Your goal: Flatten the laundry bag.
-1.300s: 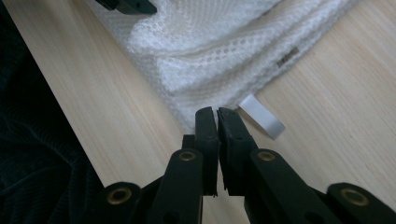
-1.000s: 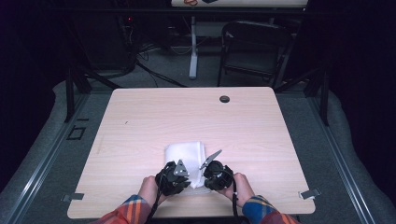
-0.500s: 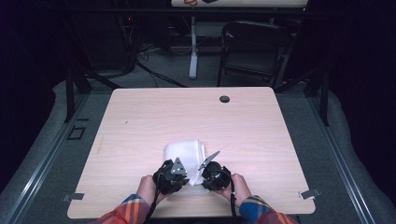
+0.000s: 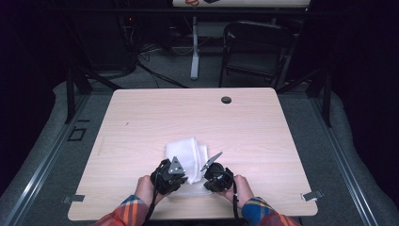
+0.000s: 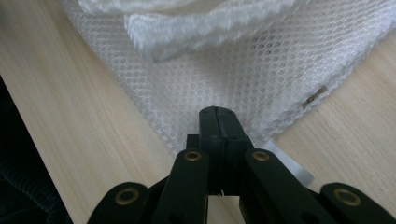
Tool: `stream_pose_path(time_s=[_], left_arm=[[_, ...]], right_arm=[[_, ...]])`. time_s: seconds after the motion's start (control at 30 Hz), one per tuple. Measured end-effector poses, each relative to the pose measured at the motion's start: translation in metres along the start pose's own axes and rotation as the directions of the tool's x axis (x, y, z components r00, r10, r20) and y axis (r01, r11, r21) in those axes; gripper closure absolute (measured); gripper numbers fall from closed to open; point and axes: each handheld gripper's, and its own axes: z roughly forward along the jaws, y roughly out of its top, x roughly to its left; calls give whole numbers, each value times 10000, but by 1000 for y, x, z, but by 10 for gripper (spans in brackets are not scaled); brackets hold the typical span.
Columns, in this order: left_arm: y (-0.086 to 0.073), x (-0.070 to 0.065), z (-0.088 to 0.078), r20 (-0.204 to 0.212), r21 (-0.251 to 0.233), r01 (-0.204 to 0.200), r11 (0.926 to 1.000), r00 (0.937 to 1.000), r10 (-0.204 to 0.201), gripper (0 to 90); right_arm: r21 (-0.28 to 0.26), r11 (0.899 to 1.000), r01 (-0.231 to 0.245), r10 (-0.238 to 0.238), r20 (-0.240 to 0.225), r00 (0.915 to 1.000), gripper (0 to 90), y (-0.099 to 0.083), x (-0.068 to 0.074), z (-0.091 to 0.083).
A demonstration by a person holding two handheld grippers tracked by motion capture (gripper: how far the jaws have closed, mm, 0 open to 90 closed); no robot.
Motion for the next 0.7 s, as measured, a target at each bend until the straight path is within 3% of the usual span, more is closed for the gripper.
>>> stream_pose_path(time_s=[0.17, 0.7], left_arm=[[-1, 2, -4, -150, -119, 55, 9999, 9999, -57, 828], [-7, 9, -19, -417, -468, 272, 9985, 9987, -291, 833]], right_arm=[[326, 9993, 208, -212, 118, 9997, 900, 1, -1, -2], [543, 9985, 113, -135, 396, 9991, 900, 1, -1, -4]])
